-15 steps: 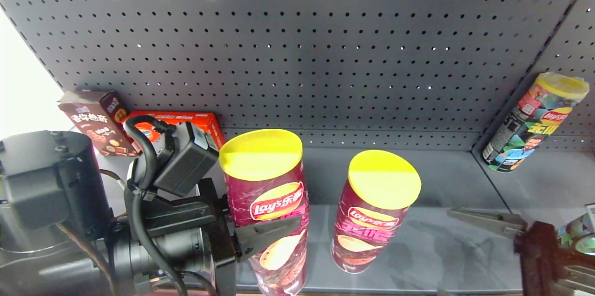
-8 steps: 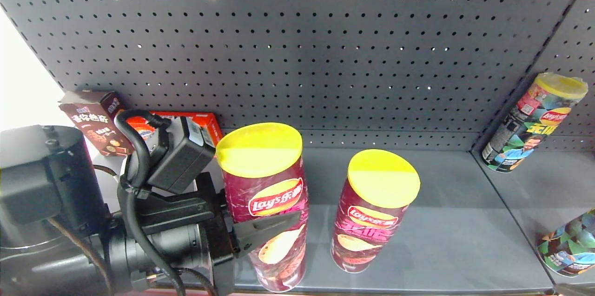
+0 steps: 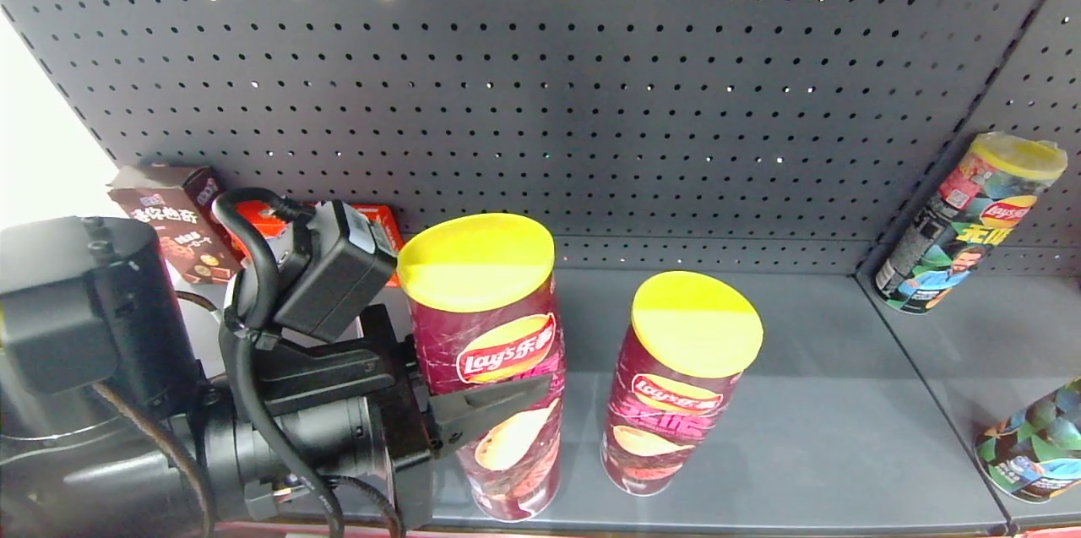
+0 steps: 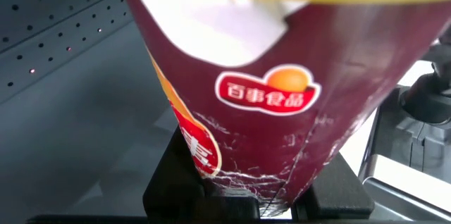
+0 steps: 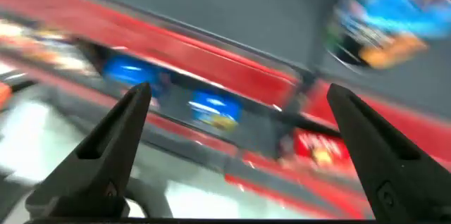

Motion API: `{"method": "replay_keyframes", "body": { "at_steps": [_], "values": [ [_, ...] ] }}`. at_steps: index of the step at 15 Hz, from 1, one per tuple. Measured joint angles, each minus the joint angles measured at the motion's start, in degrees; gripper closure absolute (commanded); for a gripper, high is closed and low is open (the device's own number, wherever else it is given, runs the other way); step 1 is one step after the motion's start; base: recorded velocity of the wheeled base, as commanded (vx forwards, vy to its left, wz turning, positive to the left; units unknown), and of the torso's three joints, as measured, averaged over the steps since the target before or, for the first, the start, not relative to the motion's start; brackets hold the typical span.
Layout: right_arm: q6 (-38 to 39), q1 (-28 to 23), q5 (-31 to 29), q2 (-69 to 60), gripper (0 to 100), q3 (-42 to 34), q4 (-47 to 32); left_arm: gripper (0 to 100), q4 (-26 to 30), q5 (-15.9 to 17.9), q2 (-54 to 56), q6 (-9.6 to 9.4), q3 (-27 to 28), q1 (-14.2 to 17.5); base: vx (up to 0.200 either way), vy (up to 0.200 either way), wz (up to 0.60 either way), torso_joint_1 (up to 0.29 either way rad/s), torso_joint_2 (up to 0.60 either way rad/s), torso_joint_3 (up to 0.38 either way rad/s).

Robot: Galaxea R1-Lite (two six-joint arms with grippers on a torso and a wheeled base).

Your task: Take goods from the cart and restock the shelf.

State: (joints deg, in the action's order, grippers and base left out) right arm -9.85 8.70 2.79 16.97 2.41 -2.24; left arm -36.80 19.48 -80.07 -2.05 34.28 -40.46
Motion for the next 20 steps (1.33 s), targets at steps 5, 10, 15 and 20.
{"method": "replay_keyframes", "body": {
  "at_steps": [5, 10, 15, 20],
  "values": [
    [1.34, -8.59, 0.11, -2.30, 0, -0.13, 0.04, 100, 0.02, 0.11, -0.02, -0.05, -0.41, -0.09, 0.000, 0.000, 0.00, 0.000, 0.00, 0.000],
    [8.87, -9.45, -9.63, -14.56, 0, -0.74, 2.08, 100, 0.00, 0.39, 0.20, 0.02, -0.40, 0.11, 0.000, 0.000, 0.00, 0.000, 0.00, 0.000],
    [7.62, -9.47, -4.73, -16.84, 0, -2.06, 5.17, 100, -0.12, 1.37, 0.33, 0.05, -0.05, 1.74, 0.000, 0.000, 0.00, 0.000, 0.00, 0.000],
    [8.40, -9.36, -0.28, -17.07, 0, -2.17, 1.27, 100, -1.01, 3.38, -0.48, 0.00, 0.00, 2.16, 0.000, 0.000, 0.00, 0.000, 0.00, 0.000]
  ]
}}
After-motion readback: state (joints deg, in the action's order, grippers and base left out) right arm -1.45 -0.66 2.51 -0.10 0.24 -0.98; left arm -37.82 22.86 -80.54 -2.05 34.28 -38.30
